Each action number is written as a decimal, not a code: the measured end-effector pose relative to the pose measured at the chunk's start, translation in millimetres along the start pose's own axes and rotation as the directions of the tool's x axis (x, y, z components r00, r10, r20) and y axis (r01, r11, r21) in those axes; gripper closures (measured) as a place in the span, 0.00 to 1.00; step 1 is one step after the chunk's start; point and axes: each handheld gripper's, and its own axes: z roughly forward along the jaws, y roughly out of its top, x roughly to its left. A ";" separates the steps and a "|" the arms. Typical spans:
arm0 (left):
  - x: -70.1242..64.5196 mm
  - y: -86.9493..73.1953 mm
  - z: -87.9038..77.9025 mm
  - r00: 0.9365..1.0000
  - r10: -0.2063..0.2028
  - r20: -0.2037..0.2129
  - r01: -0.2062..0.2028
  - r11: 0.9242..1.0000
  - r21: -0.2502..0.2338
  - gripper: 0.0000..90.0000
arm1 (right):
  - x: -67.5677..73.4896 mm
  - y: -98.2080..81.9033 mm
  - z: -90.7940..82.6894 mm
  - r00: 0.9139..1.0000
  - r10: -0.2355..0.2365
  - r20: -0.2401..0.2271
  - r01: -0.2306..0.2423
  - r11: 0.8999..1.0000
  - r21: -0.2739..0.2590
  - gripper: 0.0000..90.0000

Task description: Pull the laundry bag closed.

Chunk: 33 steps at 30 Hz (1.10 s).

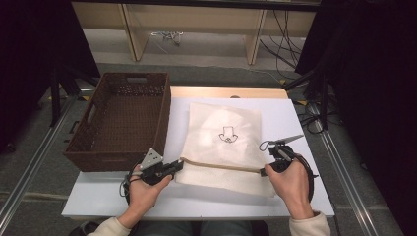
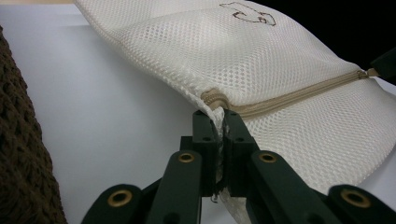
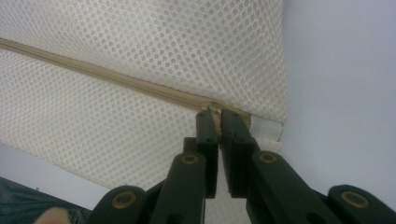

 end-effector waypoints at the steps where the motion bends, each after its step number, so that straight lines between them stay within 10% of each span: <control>1: -0.5 -0.2 0.0 1.000 -0.012 -0.005 0.012 1.000 0.001 0.95 | -0.6 0.1 -0.1 1.000 -0.005 0.004 0.005 1.000 -0.003 0.97; 33: -0.8 -0.5 0.3 1.000 -0.019 0.000 0.019 1.000 0.000 0.95 | -6.5 -1.1 -0.8 1.000 0.007 -0.001 -0.007 1.000 0.004 0.97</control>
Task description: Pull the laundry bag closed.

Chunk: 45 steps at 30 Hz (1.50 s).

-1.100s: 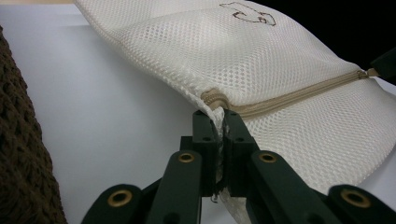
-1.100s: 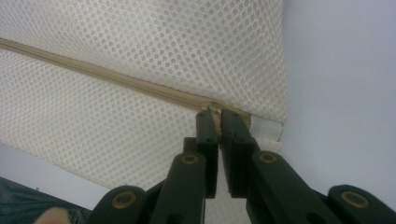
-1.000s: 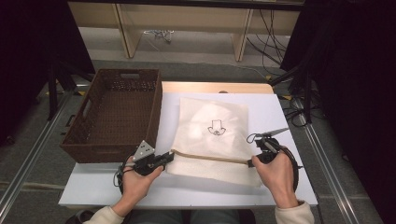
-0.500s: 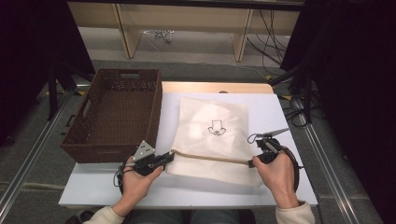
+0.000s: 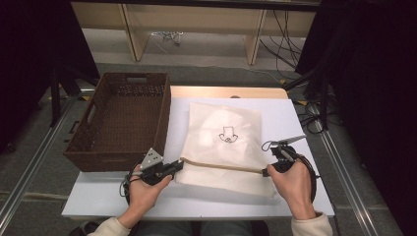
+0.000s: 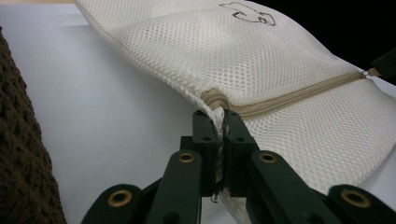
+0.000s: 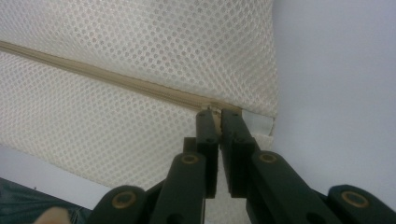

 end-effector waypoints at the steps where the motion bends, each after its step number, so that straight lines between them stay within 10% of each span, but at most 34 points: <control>1: -0.1 -0.1 0.0 1.000 0.002 -0.002 -0.002 1.000 0.001 0.95 | -0.2 0.0 0.0 1.000 0.000 -0.001 0.000 1.000 0.001 0.97; 45: 1.6 -0.3 -0.3 1.000 0.023 -0.001 -0.023 1.000 0.010 0.95 | -12.9 0.0 4.2 1.000 0.028 0.012 -0.028 1.000 0.012 0.97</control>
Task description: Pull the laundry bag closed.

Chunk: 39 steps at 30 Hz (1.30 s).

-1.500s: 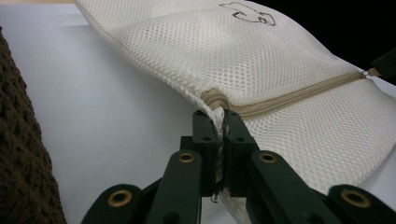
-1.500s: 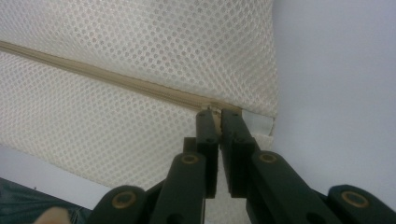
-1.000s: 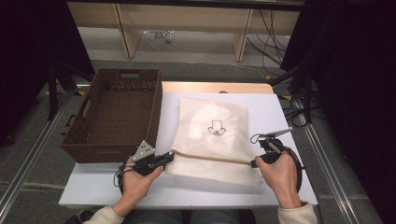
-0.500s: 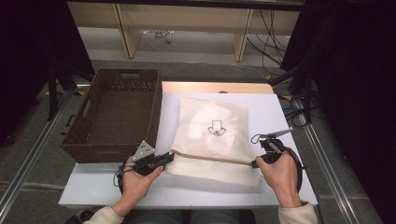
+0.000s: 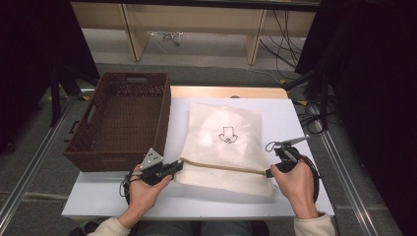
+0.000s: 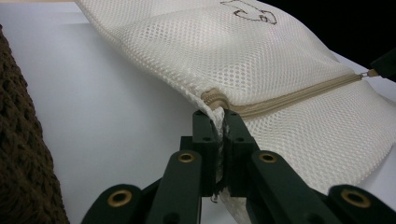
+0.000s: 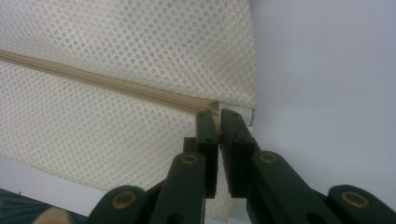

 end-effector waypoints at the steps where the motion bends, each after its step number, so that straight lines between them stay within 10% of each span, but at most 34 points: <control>1: 0.0 0.0 0.0 1.000 0.001 0.000 -0.001 1.000 0.000 0.95 | -0.4 0.0 -0.1 1.000 0.001 -0.001 -0.001 1.000 0.000 0.97; 39: 0.2 -4.5 3.7 1.000 0.000 0.006 0.000 0.999 0.042 0.94 | -4.8 1.5 10.7 1.000 0.019 0.021 -0.019 0.999 0.029 0.97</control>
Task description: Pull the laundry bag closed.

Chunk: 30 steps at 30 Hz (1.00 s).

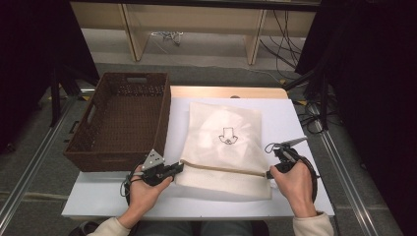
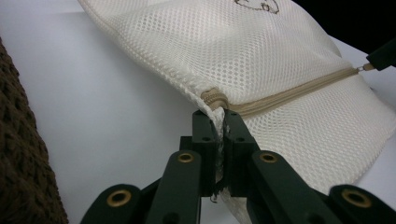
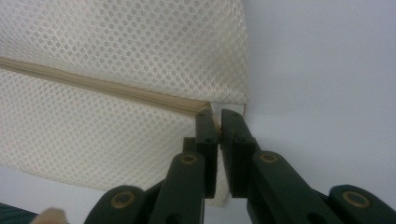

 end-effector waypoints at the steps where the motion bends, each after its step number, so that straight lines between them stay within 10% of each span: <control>1: 0.7 -0.2 -0.1 1.000 0.008 0.005 -0.008 1.000 0.003 0.94 | -1.1 -0.1 -0.5 1.000 -0.026 -0.001 0.026 1.000 0.002 0.97; 17: -0.1 -1.6 0.9 1.000 0.021 0.001 -0.021 1.000 0.008 0.93 | 14.5 -2.0 -4.2 0.999 -0.050 0.001 0.050 0.998 -0.044 0.88; 30: -0.3 -2.5 0.7 1.000 -0.001 0.001 0.001 1.000 0.007 0.91 | 36.5 -3.2 -8.1 0.977 -0.210 -0.046 0.196 0.959 -0.205 0.73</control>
